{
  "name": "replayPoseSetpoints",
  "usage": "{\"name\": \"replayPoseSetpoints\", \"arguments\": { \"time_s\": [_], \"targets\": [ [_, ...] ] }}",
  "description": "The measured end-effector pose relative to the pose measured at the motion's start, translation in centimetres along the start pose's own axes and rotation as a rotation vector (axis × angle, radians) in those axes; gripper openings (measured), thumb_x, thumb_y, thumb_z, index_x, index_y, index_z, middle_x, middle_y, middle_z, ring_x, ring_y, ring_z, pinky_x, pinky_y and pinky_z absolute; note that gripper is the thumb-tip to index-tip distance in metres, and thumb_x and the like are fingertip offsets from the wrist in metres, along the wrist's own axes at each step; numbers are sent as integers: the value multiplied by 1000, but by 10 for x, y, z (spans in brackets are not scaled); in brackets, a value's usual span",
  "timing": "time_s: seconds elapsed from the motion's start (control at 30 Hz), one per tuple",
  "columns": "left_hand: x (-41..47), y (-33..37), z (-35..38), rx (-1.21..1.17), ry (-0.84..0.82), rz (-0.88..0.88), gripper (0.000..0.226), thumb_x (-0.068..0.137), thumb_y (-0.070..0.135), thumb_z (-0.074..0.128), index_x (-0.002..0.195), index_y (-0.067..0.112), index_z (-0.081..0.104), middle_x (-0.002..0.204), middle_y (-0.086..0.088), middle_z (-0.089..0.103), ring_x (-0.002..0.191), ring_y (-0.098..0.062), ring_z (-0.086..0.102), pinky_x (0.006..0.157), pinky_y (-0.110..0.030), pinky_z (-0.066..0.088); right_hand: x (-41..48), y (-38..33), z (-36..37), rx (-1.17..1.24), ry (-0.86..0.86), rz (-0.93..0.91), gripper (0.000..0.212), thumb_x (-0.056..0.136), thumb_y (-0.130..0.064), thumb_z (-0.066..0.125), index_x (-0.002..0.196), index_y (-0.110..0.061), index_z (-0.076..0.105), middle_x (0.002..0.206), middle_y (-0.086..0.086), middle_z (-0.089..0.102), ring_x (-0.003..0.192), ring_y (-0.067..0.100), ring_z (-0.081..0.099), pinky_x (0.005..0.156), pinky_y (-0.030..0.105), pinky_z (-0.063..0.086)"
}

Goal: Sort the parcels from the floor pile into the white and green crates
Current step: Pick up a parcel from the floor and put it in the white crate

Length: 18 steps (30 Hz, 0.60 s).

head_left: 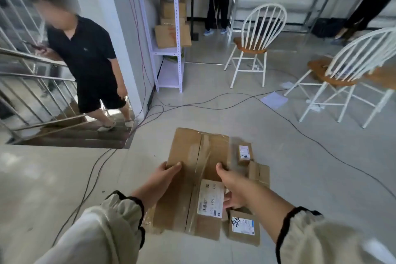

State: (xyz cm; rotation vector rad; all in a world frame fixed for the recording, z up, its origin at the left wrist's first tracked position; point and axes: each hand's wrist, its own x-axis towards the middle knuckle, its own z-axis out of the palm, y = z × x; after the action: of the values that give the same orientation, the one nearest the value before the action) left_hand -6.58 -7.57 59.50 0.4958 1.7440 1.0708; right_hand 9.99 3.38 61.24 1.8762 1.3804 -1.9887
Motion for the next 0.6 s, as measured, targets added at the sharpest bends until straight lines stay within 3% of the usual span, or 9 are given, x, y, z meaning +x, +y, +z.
{"name": "replayPoseSetpoints", "arguments": {
  "time_s": [0.07,0.23,0.37,0.43,0.5,0.57,0.6],
  "targets": [
    [-21,42,7,42,-27,44,44,93,41,54,125,12,48,109,-8,62,98,-23,60,76,-32,48,-46,-14,-21,16,18,-49,55,94,-58,35,131,-16,36,92,12,64,84,29,63,66,41,55],
    [-65,134,50,103,-136,160,34,93,32,56,118,8,55,99,-7,66,83,-19,63,66,-26,48,-140,-25,-80,115,110,-136,46,96,-58,30,115,-18,43,101,16,64,104,37,63,89,46,53],
    [-83,176,104,243,-360,253,42,87,38,62,120,12,58,101,-3,71,92,-20,68,86,-33,51,-190,-2,-127,285,233,-171,57,95,-55,37,134,-14,39,110,14,54,102,38,57,73,43,54],
    [-91,192,138,305,-461,293,43,86,39,64,120,15,58,101,0,70,96,-18,65,94,-33,47,-212,16,-148,385,324,-177,60,95,-55,38,136,-11,42,111,14,50,99,37,55,76,43,53],
    [-105,204,175,365,-568,319,44,80,45,67,115,21,59,101,4,68,98,-17,62,97,-33,42,-240,42,-166,477,423,-186,56,96,-53,37,122,-7,52,102,13,53,93,36,57,81,44,54],
    [-125,211,213,476,-700,311,52,68,56,70,112,30,60,106,4,70,102,-20,63,100,-42,43,-274,74,-177,574,528,-198,49,98,-50,35,101,-7,56,93,13,55,85,34,59,75,44,54],
    [-139,211,233,522,-781,327,51,70,55,69,113,31,60,106,3,70,100,-21,65,96,-42,47,-291,93,-181,636,581,-197,47,98,-49,34,100,-7,55,95,14,55,86,34,59,71,43,54]
  ]
}}
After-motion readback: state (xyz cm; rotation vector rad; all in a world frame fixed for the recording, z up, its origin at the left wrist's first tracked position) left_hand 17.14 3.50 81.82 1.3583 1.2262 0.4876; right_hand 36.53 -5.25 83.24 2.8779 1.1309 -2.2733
